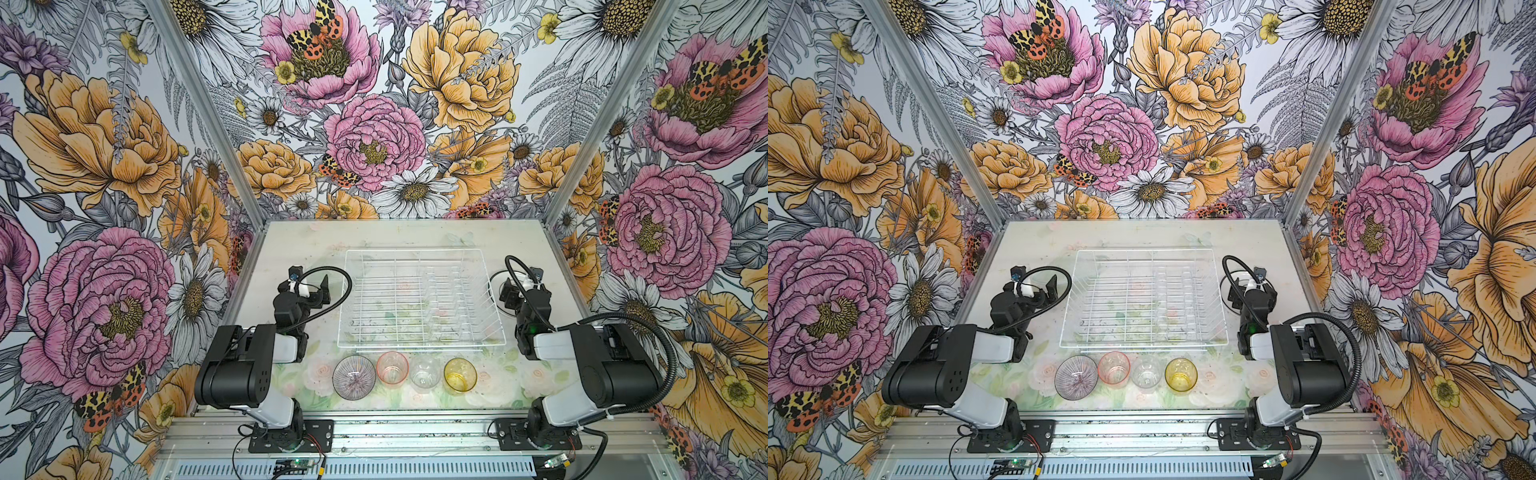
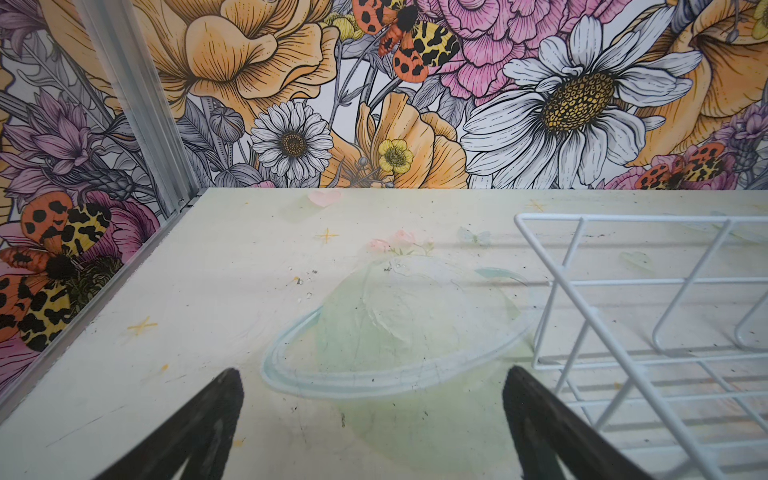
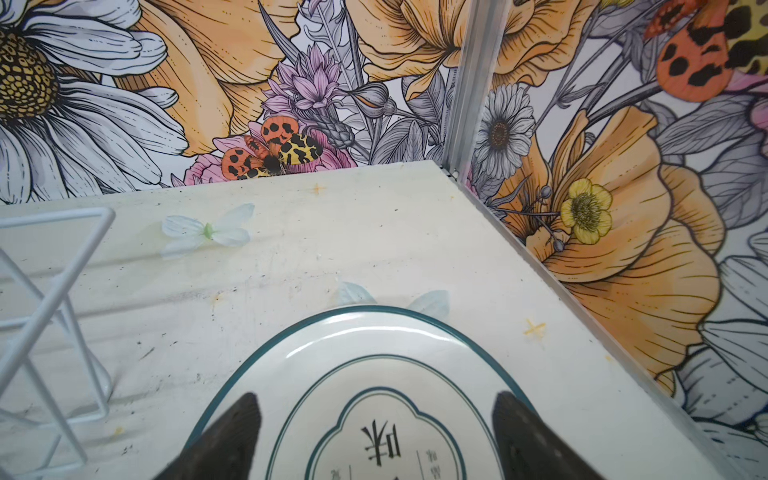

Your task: Unload the mixed dishes from the dish rack

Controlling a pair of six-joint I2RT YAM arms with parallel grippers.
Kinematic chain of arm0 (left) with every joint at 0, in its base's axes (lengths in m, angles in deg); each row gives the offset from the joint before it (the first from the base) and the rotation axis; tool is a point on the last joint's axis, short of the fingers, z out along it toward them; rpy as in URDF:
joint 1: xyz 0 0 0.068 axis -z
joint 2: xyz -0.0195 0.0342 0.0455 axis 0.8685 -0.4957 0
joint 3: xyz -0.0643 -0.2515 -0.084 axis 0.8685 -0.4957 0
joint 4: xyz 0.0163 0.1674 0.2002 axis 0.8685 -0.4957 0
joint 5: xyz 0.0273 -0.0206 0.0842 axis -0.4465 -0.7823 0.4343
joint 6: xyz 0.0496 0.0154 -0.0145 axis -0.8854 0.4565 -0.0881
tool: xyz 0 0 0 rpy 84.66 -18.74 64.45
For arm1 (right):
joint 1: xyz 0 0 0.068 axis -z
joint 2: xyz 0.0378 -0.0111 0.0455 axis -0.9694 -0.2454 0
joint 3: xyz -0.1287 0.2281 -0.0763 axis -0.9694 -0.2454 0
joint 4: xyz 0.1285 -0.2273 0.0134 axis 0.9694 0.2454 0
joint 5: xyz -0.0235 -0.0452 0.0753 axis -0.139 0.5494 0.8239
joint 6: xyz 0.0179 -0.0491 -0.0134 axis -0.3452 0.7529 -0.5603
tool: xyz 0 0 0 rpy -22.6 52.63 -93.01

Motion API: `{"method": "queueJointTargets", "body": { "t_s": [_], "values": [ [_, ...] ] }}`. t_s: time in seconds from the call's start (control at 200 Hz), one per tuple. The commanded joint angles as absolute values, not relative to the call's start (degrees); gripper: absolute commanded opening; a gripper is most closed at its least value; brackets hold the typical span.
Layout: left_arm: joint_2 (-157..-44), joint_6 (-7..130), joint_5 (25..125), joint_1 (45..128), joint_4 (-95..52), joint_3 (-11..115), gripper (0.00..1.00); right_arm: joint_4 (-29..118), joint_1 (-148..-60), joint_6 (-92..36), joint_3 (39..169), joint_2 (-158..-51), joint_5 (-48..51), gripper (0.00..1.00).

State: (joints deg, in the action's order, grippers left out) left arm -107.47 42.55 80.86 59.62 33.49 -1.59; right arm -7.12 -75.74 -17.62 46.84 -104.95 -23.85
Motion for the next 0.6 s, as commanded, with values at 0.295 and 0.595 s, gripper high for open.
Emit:
{"method": "queueJointTargets", "body": {
  "t_s": [0.295,0.595],
  "values": [
    [-107.16,41.22,78.32,58.95,30.05,0.33,0.99,-8.71,-76.06,-17.15,48.08,-105.07,-25.03,1.00],
    [-107.22,41.41,78.37,58.80,30.06,0.33,0.99,-8.65,-76.03,-17.18,48.11,-105.11,-25.01,0.99]
  ]
}}
